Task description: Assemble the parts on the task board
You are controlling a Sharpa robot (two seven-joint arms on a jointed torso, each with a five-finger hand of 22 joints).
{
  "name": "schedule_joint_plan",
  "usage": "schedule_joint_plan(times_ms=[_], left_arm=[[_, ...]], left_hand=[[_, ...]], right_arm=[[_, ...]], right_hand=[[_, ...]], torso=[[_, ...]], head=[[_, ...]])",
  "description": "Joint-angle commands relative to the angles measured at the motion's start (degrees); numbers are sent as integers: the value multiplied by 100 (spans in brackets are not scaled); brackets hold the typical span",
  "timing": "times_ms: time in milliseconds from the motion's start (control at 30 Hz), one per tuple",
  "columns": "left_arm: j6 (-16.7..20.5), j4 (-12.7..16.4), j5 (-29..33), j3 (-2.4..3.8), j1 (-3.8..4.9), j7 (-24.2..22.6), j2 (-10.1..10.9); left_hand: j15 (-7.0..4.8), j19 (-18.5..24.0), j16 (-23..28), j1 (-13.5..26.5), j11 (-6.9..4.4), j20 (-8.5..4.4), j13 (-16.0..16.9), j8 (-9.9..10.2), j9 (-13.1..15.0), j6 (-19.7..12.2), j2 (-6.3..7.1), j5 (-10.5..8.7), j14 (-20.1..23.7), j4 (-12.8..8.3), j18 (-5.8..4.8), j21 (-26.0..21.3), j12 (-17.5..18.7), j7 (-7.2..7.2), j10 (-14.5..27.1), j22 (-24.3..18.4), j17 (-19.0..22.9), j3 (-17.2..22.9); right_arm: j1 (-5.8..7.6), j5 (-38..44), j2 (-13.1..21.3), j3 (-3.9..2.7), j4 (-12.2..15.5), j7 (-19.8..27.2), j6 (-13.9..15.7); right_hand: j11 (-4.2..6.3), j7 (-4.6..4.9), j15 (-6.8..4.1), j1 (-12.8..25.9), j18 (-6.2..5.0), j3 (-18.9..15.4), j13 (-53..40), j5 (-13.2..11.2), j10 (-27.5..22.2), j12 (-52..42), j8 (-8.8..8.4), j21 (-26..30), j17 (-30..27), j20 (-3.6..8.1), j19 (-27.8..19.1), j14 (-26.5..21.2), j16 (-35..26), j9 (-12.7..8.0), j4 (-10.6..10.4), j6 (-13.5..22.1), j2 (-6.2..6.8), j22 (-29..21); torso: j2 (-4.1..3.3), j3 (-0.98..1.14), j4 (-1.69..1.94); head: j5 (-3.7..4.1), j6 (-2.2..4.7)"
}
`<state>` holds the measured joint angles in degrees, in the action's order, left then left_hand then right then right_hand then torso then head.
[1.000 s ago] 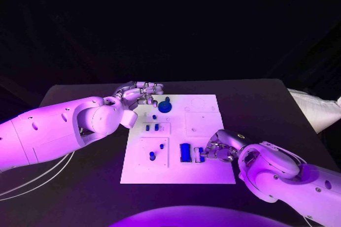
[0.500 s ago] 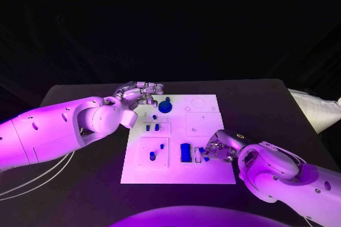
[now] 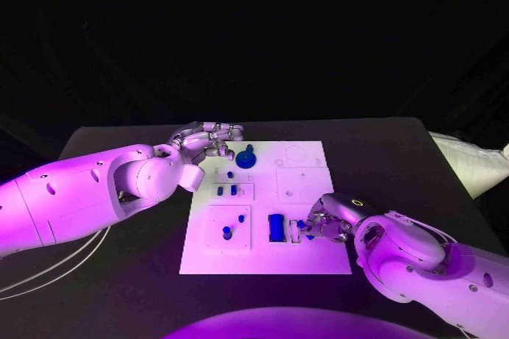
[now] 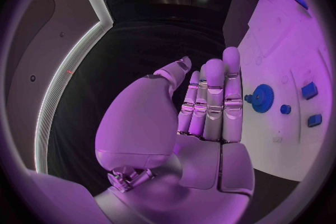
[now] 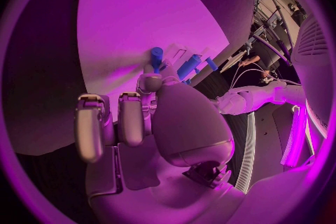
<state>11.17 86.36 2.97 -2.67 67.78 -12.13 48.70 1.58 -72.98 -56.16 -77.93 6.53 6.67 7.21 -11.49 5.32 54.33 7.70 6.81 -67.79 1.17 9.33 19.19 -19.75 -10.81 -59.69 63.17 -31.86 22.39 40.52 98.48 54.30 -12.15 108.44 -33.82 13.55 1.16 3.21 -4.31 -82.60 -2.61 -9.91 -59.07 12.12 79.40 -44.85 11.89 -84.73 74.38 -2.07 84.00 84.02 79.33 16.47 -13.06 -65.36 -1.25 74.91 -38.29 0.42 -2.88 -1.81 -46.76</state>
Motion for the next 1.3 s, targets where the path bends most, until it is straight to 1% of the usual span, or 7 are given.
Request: schedule_joint_plan(times_ms=[33,300,733,867,1100,1167,1300], left_arm=[[-117,9,-27,3,1,-14,-1],[-127,13,-29,3,1,-8,10],[-131,15,-30,3,1,11,13],[-137,13,-30,3,1,22,7],[-139,11,-35,3,1,32,0],[-138,8,-45,3,1,34,-2],[-139,8,-53,3,1,36,-5]], left_hand=[[-10,1,-23,-17,-14,36,-8,-33,-6,-21,-42,31,33,-17,103,-24,-29,2,44,-6,6,-24],[-10,1,-23,-17,-14,36,-8,-33,-6,-21,-42,31,33,-17,103,-24,-29,2,44,-6,6,-24],[-8,0,-25,-17,-10,37,-10,-36,-9,-30,-44,30,36,-14,103,-27,-33,-2,55,-10,10,-29],[-8,0,-25,-17,-10,37,-10,-36,-9,-30,-44,30,36,-14,103,-27,-33,-2,55,-10,10,-29],[-8,0,-25,-17,-10,37,-10,-36,-9,-30,-44,30,36,-14,103,-27,-33,-2,55,-10,10,-29],[-8,0,-25,-17,-10,37,-10,-36,-9,-30,-44,30,36,-14,103,-27,-33,-2,55,-10,10,-29],[-8,0,-25,-17,-10,37,-10,-36,-9,-30,-44,30,36,-14,103,-27,-33,-2,55,-10,10,-29]], right_arm=[[-9,638,-1,6,20,-55,-391],[-12,1450,9,6,41,-55,-742],[-13,1806,1,36,33,-50,-1209],[-13,1839,-14,84,23,-41,-1367],[-12,1856,-58,141,14,-32,-1379],[-12,1832,-71,148,20,-26,-1351],[-12,1780,-75,156,38,-19,-1306]], right_hand=[[-29,42,-21,29,50,-59,84,-87,-67,145,-29,28,-65,12,24,307,-32,2,-1,10,96,793],[-96,119,35,29,14,-51,401,-160,-301,655,-117,144,-263,-37,-90,253,-196,-17,13,160,286,660],[-108,135,52,-115,12,88,445,-27,-346,721,-149,156,-257,-63,-93,257,-211,-19,66,189,309,657],[-89,114,37,-242,26,245,402,-148,-311,647,-141,121,-208,-58,-52,272,-182,-12,99,141,276,705],[-19,36,-21,-684,61,796,244,-351,-184,396,-128,21,-54,-5,53,310,-76,-14,261,-10,26,831],[-6,18,-31,-716,73,906,188,-333,-133,309,-129,-12,6,4,87,323,-33,-14,280,-40,-11,872],[12,1,-45,-699,92,1119,113,-88,-47,199,-144,-67,105,22,141,342,38,-10,302,-81,0,940]], torso=[[1,-1,-5],[2,-2,-3],[3,-5,2],[3,-7,3],[2,-1,3],[5,0,2],[7,-6,4]], head=[[-4,-7],[0,-3],[10,-10],[14,-18],[-4,-16],[-6,-16],[-9,-15]])
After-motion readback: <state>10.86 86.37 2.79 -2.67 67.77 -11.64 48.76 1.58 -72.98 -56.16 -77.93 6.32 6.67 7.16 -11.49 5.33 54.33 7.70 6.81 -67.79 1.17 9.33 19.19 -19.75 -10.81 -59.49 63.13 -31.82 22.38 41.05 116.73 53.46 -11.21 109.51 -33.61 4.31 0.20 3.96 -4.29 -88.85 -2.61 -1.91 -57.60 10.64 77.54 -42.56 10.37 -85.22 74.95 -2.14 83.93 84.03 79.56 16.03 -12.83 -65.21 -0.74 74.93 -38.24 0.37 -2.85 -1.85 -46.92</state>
